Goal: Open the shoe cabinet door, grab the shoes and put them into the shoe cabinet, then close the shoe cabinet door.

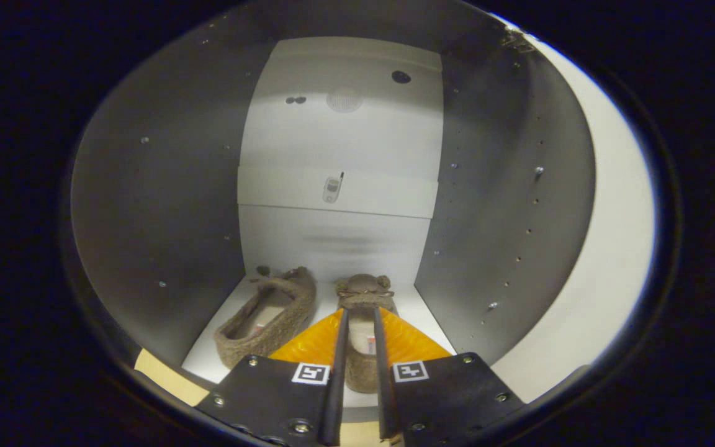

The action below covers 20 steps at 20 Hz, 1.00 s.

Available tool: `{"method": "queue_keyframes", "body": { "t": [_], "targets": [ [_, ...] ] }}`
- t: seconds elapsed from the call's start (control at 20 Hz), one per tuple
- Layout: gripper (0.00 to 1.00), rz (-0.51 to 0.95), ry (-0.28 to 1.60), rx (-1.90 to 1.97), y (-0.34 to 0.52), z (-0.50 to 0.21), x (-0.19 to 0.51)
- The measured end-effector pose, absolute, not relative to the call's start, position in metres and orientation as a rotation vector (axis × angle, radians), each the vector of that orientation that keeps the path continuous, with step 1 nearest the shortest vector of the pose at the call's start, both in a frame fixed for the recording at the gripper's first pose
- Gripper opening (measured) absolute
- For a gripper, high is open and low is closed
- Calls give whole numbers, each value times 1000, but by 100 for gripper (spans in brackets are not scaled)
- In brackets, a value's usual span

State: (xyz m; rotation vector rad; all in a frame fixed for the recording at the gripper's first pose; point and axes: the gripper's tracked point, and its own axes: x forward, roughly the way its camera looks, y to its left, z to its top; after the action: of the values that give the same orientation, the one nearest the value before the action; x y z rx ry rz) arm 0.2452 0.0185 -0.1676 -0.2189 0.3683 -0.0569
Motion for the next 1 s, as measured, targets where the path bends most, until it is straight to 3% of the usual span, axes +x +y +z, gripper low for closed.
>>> {"method": "queue_keyframes", "body": {
  "t": [0.6, 1.0],
  "targets": [
    [23, -75, 163, -166, 21, -63, 88],
    [26, 35, 84, -139, 21, -19, -4]
  ]
}}
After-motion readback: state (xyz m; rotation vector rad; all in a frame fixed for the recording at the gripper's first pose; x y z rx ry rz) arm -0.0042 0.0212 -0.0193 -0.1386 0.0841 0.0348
